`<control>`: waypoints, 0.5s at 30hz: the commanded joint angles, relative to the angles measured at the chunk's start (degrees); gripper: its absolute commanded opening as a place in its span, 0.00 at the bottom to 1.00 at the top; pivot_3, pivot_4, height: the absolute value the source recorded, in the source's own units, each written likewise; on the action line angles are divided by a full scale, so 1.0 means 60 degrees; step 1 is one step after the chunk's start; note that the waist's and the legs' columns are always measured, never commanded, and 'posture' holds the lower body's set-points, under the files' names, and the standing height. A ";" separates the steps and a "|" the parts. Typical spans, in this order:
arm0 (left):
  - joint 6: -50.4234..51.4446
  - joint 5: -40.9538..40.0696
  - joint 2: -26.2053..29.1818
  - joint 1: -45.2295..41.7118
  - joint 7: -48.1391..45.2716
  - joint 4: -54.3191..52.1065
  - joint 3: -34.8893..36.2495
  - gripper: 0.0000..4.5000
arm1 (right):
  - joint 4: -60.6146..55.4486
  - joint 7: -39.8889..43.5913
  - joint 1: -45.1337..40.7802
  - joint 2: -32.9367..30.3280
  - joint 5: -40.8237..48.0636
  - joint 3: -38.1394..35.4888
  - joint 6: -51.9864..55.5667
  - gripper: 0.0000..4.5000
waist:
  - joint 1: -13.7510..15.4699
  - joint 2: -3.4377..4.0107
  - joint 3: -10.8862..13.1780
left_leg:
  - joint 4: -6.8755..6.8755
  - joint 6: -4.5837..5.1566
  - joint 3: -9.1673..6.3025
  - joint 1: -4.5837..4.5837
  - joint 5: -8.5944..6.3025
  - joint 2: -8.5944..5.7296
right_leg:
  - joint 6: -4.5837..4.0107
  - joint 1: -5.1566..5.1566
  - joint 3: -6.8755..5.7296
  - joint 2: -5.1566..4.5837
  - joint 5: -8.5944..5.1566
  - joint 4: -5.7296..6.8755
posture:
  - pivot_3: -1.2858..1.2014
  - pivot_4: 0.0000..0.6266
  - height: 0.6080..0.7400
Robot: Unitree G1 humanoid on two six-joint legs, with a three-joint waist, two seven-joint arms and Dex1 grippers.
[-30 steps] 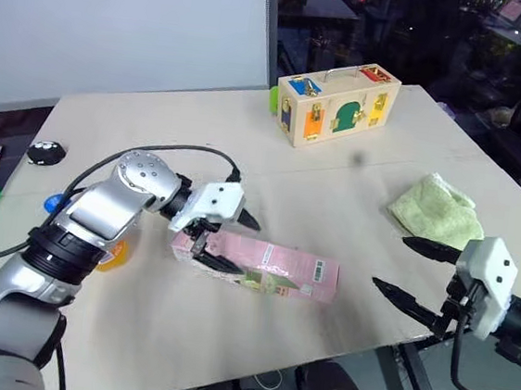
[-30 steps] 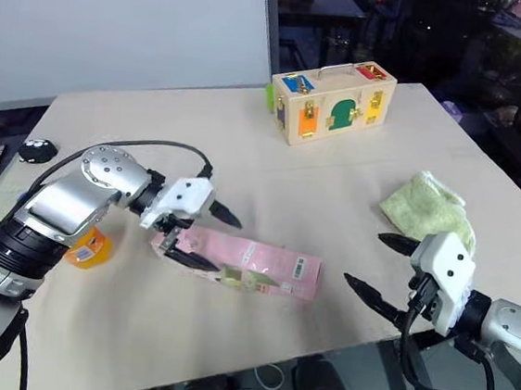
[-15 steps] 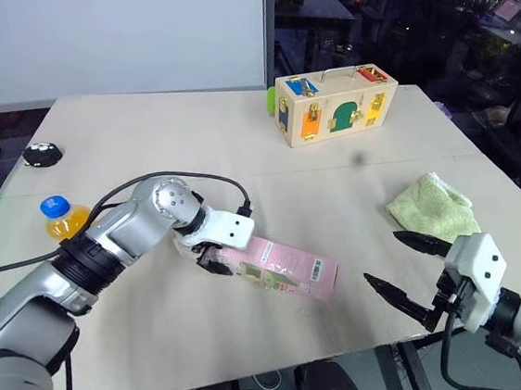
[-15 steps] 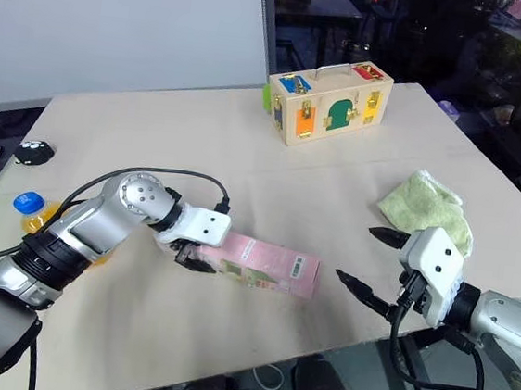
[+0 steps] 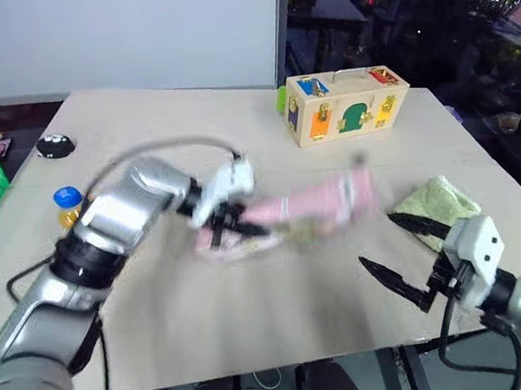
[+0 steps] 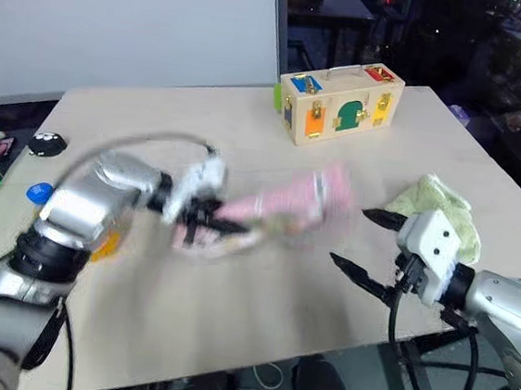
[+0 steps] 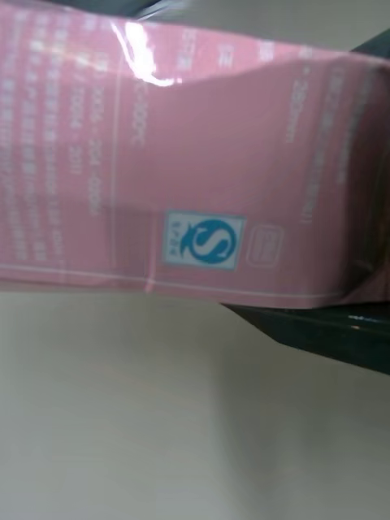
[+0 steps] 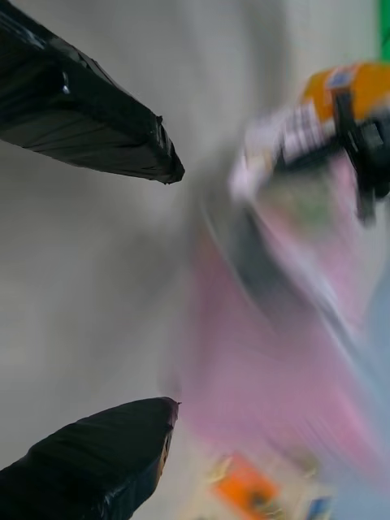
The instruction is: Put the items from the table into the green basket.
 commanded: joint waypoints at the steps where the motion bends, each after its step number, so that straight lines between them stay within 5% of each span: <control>1: 0.1674 -0.0921 0.0078 -0.1208 0.1371 0.0353 0.2019 0.27 | 0.0329 -0.0090 -0.1050 0.0280 0.0163 0.0257 -0.0353 1.00 | 0.0088 0.0014 -0.0011 | 0.0000 0.0000 0.0002 0.0016 0.0000 0.0001 | 0.0003 0.0012 0.0004 0.0000 0.0000 0.0001 | 0.48 0.00 1.00; 10: 0.1552 -0.0884 0.0197 -0.2873 0.5468 0.2495 0.5148 0.27 | 0.2312 0.0514 -0.4289 0.1579 -0.0322 0.2199 -0.0956 1.00 | 0.0980 0.0006 0.0004 | -0.0035 -0.0002 -0.0034 0.0007 0.0000 0.0001 | -0.0039 -0.0013 -0.0024 -0.0002 0.0023 0.0013 | 0.53 0.00 1.00; 15: 0.0165 -0.0183 0.1176 -0.2319 0.6927 0.3001 0.5830 0.27 | 0.3401 0.0863 -0.5437 0.2696 -0.0730 0.3149 -0.1498 1.00 | 0.1496 0.0008 0.0001 | -0.0047 -0.0008 -0.0032 0.0005 0.0001 -0.0015 | -0.0045 -0.0018 -0.0032 -0.0035 0.0027 0.0012 | 0.56 0.00 1.00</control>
